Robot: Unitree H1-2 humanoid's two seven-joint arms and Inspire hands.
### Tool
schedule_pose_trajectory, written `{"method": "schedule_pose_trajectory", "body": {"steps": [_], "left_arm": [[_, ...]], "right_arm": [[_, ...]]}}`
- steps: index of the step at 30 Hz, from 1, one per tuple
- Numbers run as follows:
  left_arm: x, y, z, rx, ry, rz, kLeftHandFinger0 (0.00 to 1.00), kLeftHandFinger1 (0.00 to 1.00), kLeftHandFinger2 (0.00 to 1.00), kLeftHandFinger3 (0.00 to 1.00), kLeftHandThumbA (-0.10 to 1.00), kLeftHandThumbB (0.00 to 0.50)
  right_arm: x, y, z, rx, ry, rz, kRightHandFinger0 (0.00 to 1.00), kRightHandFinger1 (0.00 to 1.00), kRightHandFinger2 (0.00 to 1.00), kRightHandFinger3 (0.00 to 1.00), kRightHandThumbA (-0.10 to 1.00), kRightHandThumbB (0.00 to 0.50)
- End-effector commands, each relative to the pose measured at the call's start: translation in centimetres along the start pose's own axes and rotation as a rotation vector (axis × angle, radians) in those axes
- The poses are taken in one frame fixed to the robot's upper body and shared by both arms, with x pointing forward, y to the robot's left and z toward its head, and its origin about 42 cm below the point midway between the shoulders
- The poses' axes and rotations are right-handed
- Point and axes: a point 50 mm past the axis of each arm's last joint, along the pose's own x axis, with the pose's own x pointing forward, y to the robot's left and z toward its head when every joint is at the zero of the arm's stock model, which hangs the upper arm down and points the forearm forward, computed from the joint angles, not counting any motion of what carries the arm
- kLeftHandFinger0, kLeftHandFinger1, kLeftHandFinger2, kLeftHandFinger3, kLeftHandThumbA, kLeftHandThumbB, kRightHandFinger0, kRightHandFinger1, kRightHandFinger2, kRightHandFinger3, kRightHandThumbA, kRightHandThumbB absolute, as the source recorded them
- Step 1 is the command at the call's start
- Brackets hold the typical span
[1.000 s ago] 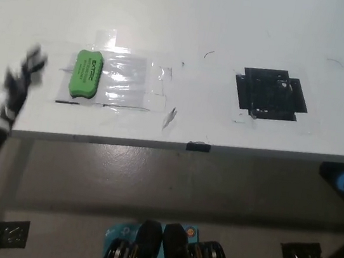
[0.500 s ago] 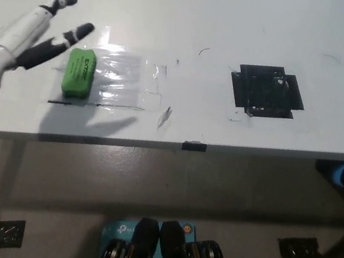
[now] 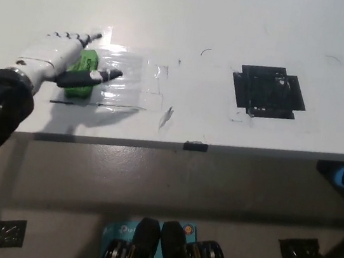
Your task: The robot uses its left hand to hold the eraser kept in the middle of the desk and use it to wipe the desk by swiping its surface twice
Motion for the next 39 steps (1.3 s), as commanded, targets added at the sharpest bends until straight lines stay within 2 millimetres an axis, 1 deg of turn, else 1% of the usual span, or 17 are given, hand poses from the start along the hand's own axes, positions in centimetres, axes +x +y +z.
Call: {"method": "schedule_pose_trajectory", "body": {"steps": [1,3,7,9,10,13,15,16,18,20,22,25,28,29,31,35,39], "left_arm": [[1.3,9.3,-3.7,0.88,0.075,0.18,1.0,1.0,1.0,1.0,1.0,0.465],[1.9,7.2,-4.4,0.886,0.083,0.142,1.0,1.0,1.0,1.0,1.0,0.469],[2.0,6.6,-4.9,0.93,0.099,0.142,1.0,1.0,1.0,1.0,1.0,0.484],[2.4,5.5,-5.4,0.917,0.123,0.093,1.0,1.0,1.0,1.0,1.0,0.494],[2.3,4.7,-5.5,0.904,0.137,0.056,1.0,1.0,1.0,1.0,1.0,0.496],[2.1,3.9,-5.5,0.836,0.116,0.049,1.0,1.0,1.0,1.0,1.0,0.492],[2.2,2.3,-5.6,0.792,0.122,0.043,1.0,1.0,1.0,1.0,1.0,0.489],[2.1,1.9,-5.1,0.758,0.118,0.033,1.0,1.0,1.0,1.0,1.0,0.469],[2.0,-0.1,-4.1,0.664,0.057,0.05,1.0,1.0,1.0,1.0,1.0,0.47],[2.0,-0.7,-3.6,0.669,0.038,0.071,1.0,1.0,1.0,1.0,1.0,0.474],[2.1,-2.1,-2.4,0.628,0.008,0.06,1.0,1.0,1.0,1.0,1.0,0.492],[2.6,-3.1,-1.0,0.597,-0.028,0.055,1.0,1.0,1.0,1.0,1.0,0.494],[2.7,-3.6,0.5,0.578,-0.069,0.071,1.0,1.0,1.0,1.0,1.0,0.5],[2.6,-3.7,1.1,0.556,-0.093,0.069,1.0,1.0,1.0,1.0,1.0,0.491],[2.6,-3.6,1.8,0.537,-0.107,0.075,1.0,1.0,1.0,1.0,1.0,0.49],[2.7,-3.8,2.7,0.42,-0.126,0.107,1.0,1.0,1.0,1.0,1.0,0.472],[2.7,-3.5,3.0,0.363,-0.12,0.064,1.0,1.0,1.0,1.0,1.0,0.486]], "right_arm": [[0.0,-0.6,1.0,0.007,-0.036,0.005,1.0,0.97,0.93,0.94,1.0,0.104],[-0.1,-0.6,1.2,-0.007,-0.03,0.0,0.98,0.96,0.92,0.93,1.0,0.085],[0.1,-0.4,1.3,-0.012,-0.037,0.012,0.99,0.98,0.94,0.97,1.0,0.074],[0.1,-0.4,1.4,-0.004,-0.039,0.014,0.97,0.95,0.92,0.95,1.0,0.119],[0.1,-0.4,1.4,-0.003,-0.041,0.013,0.95,0.94,0.9,0.92,1.0,0.19],[0.3,-0.5,1.7,-0.002,-0.052,0.015,0.93,0.93,0.9,0.92,1.0,0.201],[0.4,-0.4,1.8,0.005,-0.045,0.016,0.92,0.93,0.9,0.92,1.0,0.185],[0.5,-0.3,1.9,0.009,-0.049,0.017,0.91,0.92,0.89,0.92,1.0,0.181],[0.6,-0.4,2.1,0.007,-0.052,0.014,0.9,0.92,0.89,0.9,1.0,0.207],[0.6,-0.3,2.2,0.008,-0.056,0.013,0.91,0.92,0.9,0.9,1.0,0.21],[0.6,-0.3,2.4,0.007,-0.06,0.012,0.93,0.94,0.91,0.91,1.0,0.147],[0.8,-0.3,2.8,0.012,-0.069,0.009,0.95,0.94,0.91,0.93,1.0,0.169],[1.1,-0.4,3.1,0.008,-0.079,0.016,0.94,0.94,0.91,0.93,1.0,0.16],[1.2,-0.3,3.1,0.001,-0.086,0.017,0.94,0.94,0.9,0.93,1.0,0.105],[1.3,-0.3,3.2,-0.006,-0.095,0.021,0.95,0.94,0.9,0.94,1.0,0.085],[1.4,-0.1,3.4,0.004,-0.093,0.018,0.94,0.92,0.88,0.89,1.0,0.086],[1.3,0.1,3.3,0.009,-0.089,0.011,0.93,0.92,0.87,0.87,1.0,0.089]]}}
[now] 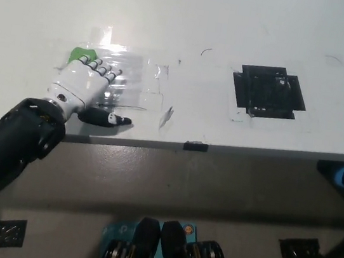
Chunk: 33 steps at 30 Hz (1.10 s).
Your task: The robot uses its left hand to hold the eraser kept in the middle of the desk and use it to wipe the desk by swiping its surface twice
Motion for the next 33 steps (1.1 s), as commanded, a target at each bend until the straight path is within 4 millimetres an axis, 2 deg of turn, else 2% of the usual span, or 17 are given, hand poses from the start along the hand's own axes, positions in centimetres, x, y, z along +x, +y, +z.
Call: {"method": "schedule_pose_trajectory", "body": {"steps": [1,2,6,9,13,15,18,21,24,25,26,27,29,30,31,32,33], "left_arm": [[0.3,2.1,-1.4,-0.049,-0.006,0.049,1.0,1.0,1.0,1.0,1.0,0.479],[0.3,1.0,-1.7,-0.063,0.006,0.022,1.0,1.0,1.0,1.0,1.0,0.481],[0.0,-0.2,-2.2,-0.037,0.017,-0.023,1.0,1.0,1.0,1.0,1.0,0.493],[-0.1,-0.5,-2.8,-0.013,0.028,-0.028,1.0,1.0,1.0,1.0,1.0,0.493],[-0.2,-0.4,-4.1,0.016,0.037,-0.007,1.0,1.0,1.0,1.0,1.0,0.5],[-0.3,-0.3,-4.1,0.017,0.039,-0.006,1.0,1.0,1.0,1.0,1.0,0.5],[-0.1,-0.1,-3.4,0.01,0.036,-0.019,1.0,1.0,1.0,1.0,1.0,0.5],[0.0,-1.0,-2.4,-0.058,0.033,-0.021,1.0,1.0,1.0,1.0,1.0,0.477],[0.0,-1.5,-1.7,-0.101,0.029,-0.013,1.0,1.0,1.0,1.0,1.0,0.489],[0.1,-2.1,-1.1,-0.208,0.04,-0.03,1.0,1.0,1.0,1.0,1.0,0.5],[0.1,-2.0,-1.1,-0.208,0.041,-0.028,1.0,1.0,1.0,1.0,1.0,0.5],[0.0,-2.5,-0.8,-0.284,0.051,-0.02,1.0,1.0,1.0,1.0,1.0,0.481],[-0.5,-3.9,0.1,-0.486,0.083,0.015,1.0,1.0,1.0,1.0,1.0,0.465],[-1.2,-5.0,1.2,-0.662,0.114,0.039,1.0,1.0,1.0,1.0,1.0,0.456],[-2.1,-6.7,3.3,-0.906,0.126,0.078,1.0,1.0,1.0,1.0,1.0,0.402],[-2.2,-6.8,3.5,-0.933,0.127,0.084,1.0,1.0,1.0,1.0,1.0,0.399],[-3.3,-8.6,5.9,-1.157,0.153,0.088,1.0,1.0,1.0,1.0,1.0,0.458]], "right_arm": [[0.3,0.1,1.7,0.005,-0.065,-0.001,0.93,0.92,0.87,0.87,1.0,0.081],[0.2,0.1,1.5,0.007,-0.063,-0.001,0.93,0.92,0.87,0.87,1.0,0.065],[0.1,0.0,1.5,0.007,-0.068,-0.001,0.93,0.93,0.87,0.87,1.0,0.069],[0.0,-0.2,1.4,0.003,-0.072,-0.001,0.94,0.93,0.88,0.89,1.0,0.054],[-0.1,-0.3,1.3,-0.006,-0.062,-0.003,0.95,0.94,0.89,0.9,1.0,0.071],[-0.1,-0.3,1.3,-0.006,-0.063,-0.002,0.95,0.93,0.88,0.89,1.0,0.068],[-0.2,-0.7,1.3,-0.007,-0.062,-0.009,0.96,0.93,0.88,0.89,1.0,0.078],[-0.2,-0.7,1.4,-0.014,-0.065,-0.01,0.95,0.93,0.88,0.9,1.0,0.07],[-0.2,-0.8,1.5,-0.014,-0.072,-0.008,0.95,0.93,0.88,0.9,1.0,0.063],[-0.1,-0.8,1.6,-0.014,-0.075,-0.01,0.94,0.92,0.87,0.89,1.0,0.093],[0.0,-0.8,1.6,-0.014,-0.077,-0.011,0.94,0.92,0.87,0.89,1.0,0.093],[0.0,-0.8,1.6,-0.016,-0.079,-0.009,0.95,0.93,0.88,0.9,1.0,0.102],[0.0,-0.8,1.7,-0.021,-0.081,-0.008,0.95,0.93,0.88,0.91,1.0,0.085],[0.0,-0.8,1.6,-0.018,-0.077,-0.01,0.95,0.93,0.88,0.91,1.0,0.075],[0.1,-0.9,1.8,-0.011,-0.079,-0.016,0.95,0.92,0.87,0.9,1.0,0.056],[0.0,-1.0,1.7,-0.008,-0.078,-0.018,0.95,0.92,0.87,0.89,1.0,0.054],[-0.1,-1.0,1.6,-0.005,-0.079,-0.018,0.95,0.92,0.86,0.89,1.0,0.067]]}}
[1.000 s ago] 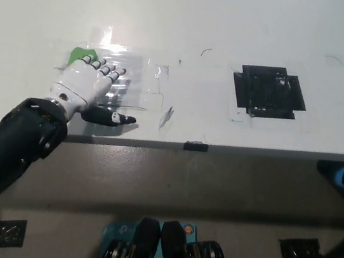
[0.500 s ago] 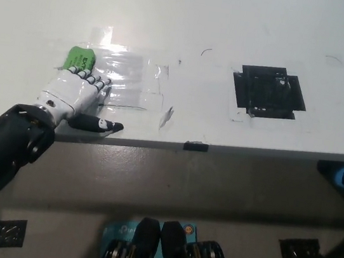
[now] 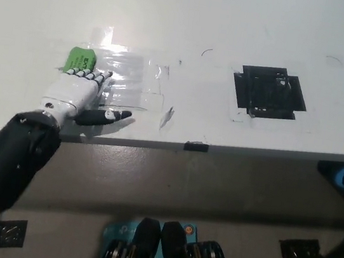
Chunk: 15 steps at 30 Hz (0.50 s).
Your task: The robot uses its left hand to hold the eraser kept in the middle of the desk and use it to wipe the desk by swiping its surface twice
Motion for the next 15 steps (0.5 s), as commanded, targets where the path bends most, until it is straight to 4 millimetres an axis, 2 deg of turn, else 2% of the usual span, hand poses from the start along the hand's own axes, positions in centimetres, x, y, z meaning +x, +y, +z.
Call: {"method": "schedule_pose_trajectory", "body": {"steps": [1,2,4,5,6,7,8,9,11,12,14,15], "left_arm": [[-3.4,-7.4,2.9,-0.753,0.043,0.039,1.0,1.0,1.0,1.0,1.0,0.462],[-3.8,-8.2,3.3,-0.798,0.046,0.04,1.0,1.0,1.0,1.0,1.0,0.46],[-4.8,-9.9,4.3,-0.978,0.079,0.02,1.0,1.0,1.0,1.0,1.0,0.41],[-5.2,-10.6,4.7,-1.002,0.09,0.02,1.0,1.0,1.0,1.0,1.0,0.39],[-5.4,-11.1,5.0,-1.016,0.099,0.021,1.0,1.0,1.0,1.0,1.0,0.383],[-5.7,-11.5,5.2,-1.011,0.104,0.025,1.0,1.0,1.0,1.0,1.0,0.402],[-5.7,-11.7,5.2,-0.995,0.1,0.029,1.0,1.0,1.0,1.0,1.0,0.409],[-6.2,-12.2,5.2,-0.944,0.105,0.016,1.0,1.0,1.0,1.0,1.0,0.448],[-6.2,-12.4,5.2,-0.914,0.101,0.017,1.0,1.0,1.0,1.0,1.0,0.464],[-6.3,-12.7,5.1,-0.875,0.1,0.01,1.0,1.0,1.0,1.0,1.0,0.472],[-6.4,-13.1,4.7,-0.741,0.095,-0.011,1.0,1.0,1.0,1.0,1.0,0.459],[-6.5,-13.2,4.6,-0.67,0.091,-0.021,1.0,1.0,1.0,1.0,1.0,0.43]], "right_arm": [[0.1,-0.8,1.9,0.005,-0.088,-0.02,0.95,0.92,0.86,0.89,1.0,0.057],[0.1,-0.8,1.9,0.005,-0.089,-0.021,0.94,0.92,0.87,0.89,1.0,0.054],[-0.1,-0.8,1.7,0.012,-0.091,-0.025,0.95,0.93,0.88,0.89,1.0,0.074],[0.0,-0.8,1.7,0.004,-0.098,-0.029,0.95,0.93,0.88,0.89,1.0,0.062],[0.0,-0.9,1.8,0.0,-0.101,-0.031,0.94,0.92,0.87,0.88,1.0,0.053],[0.0,-1.0,1.7,-0.001,-0.1,-0.028,0.95,0.93,0.88,0.9,1.0,0.045],[0.0,-1.0,1.7,-0.001,-0.102,-0.027,0.95,0.93,0.88,0.91,1.0,0.047],[0.0,-1.0,1.7,-0.009,-0.103,-0.03,0.96,0.93,0.88,0.93,1.0,0.035],[0.0,-1.1,1.7,-0.01,-0.105,-0.029,0.96,0.94,0.89,0.94,1.0,0.034],[0.0,-1.1,1.7,-0.011,-0.103,-0.033,0.96,0.93,0.89,0.92,1.0,0.077],[0.0,-1.1,1.7,-0.009,-0.107,-0.031,0.96,0.93,0.88,0.9,1.0,0.108],[0.0,-1.1,1.7,-0.008,-0.109,-0.031,0.96,0.93,0.88,0.89,1.0,0.116]]}}
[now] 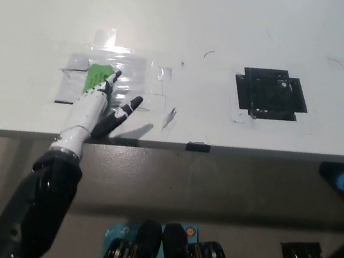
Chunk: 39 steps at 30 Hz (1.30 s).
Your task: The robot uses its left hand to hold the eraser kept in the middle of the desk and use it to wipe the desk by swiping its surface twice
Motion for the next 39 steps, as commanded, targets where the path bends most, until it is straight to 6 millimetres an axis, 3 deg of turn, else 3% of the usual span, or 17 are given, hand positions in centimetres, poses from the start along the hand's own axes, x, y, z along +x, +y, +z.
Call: {"method": "schedule_pose_trajectory", "body": {"steps": [1,3,5,6,9,12,15,18,22,35,39], "left_arm": [[-4.4,-5.3,-4.2,0.041,0.122,-0.182,1.0,1.0,1.0,1.0,1.0,0.422],[-4.4,-4.9,-4.5,0.178,0.127,-0.235,1.0,1.0,1.0,1.0,1.0,0.405],[-4.4,-4.8,-4.7,0.296,0.116,-0.269,1.0,1.0,1.0,1.0,1.0,0.437],[-4.4,-4.7,-5.1,0.387,0.107,-0.291,1.0,1.0,1.0,1.0,1.0,0.48],[-4.5,-4.4,-5.9,0.595,0.089,-0.353,1.0,1.0,1.0,1.0,1.0,0.5],[-4.5,-4.0,-6.6,0.734,0.124,-0.413,1.0,1.0,1.0,1.0,1.0,0.493],[-4.1,-3.5,-7.5,0.859,0.17,-0.468,1.0,1.0,1.0,1.0,1.0,0.5],[-3.6,-2.9,-7.6,0.864,0.192,-0.49,1.0,1.0,1.0,1.0,1.0,0.5],[-2.4,-3.0,-6.7,0.84,0.196,-0.494,1.0,1.0,1.0,1.0,1.0,0.5],[-1.0,-4.5,-3.4,0.597,0.191,-0.424,1.0,1.0,1.0,1.0,1.0,0.479],[-0.7,-8.0,0.1,0.495,0.115,-0.459,1.0,1.0,1.0,1.0,1.0,0.493]], "right_arm": [[0.7,-0.7,2.3,-0.002,-0.122,-0.02,0.96,0.93,0.88,0.89,1.0,0.118],[0.9,-0.5,2.5,-0.005,-0.124,-0.015,0.96,0.93,0.87,0.9,1.0,0.138],[1.0,-0.5,2.6,-0.003,-0.124,-0.016,0.95,0.91,0.86,0.88,1.0,0.14],[1.1,-0.5,2.8,0.009,-0.124,-0.018,0.95,0.91,0.86,0.88,1.0,0.135],[1.4,-0.5,3.0,0.012,-0.127,-0.023,0.95,0.91,0.86,0.89,1.0,0.137],[1.6,-0.5,3.3,0.02,-0.124,-0.022,0.96,0.92,0.86,0.9,1.0,0.08],[1.6,-0.6,3.5,0.028,-0.122,-0.022,0.96,0.93,0.87,0.91,1.0,0.072],[1.8,-0.7,3.7,0.016,-0.137,-0.025,0.96,0.93,0.87,0.91,1.0,0.069],[1.9,-0.3,3.7,0.035,-0.13,-0.017,0.97,0.94,0.88,0.9,1.0,0.103],[2.1,0.0,4.4,0.015,-0.15,-0.011,0.97,0.93,0.86,0.91,1.0,0.076],[2.0,0.6,4.4,0.015,-0.151,0.005,0.98,0.93,0.87,0.89,1.0,0.071]]}}
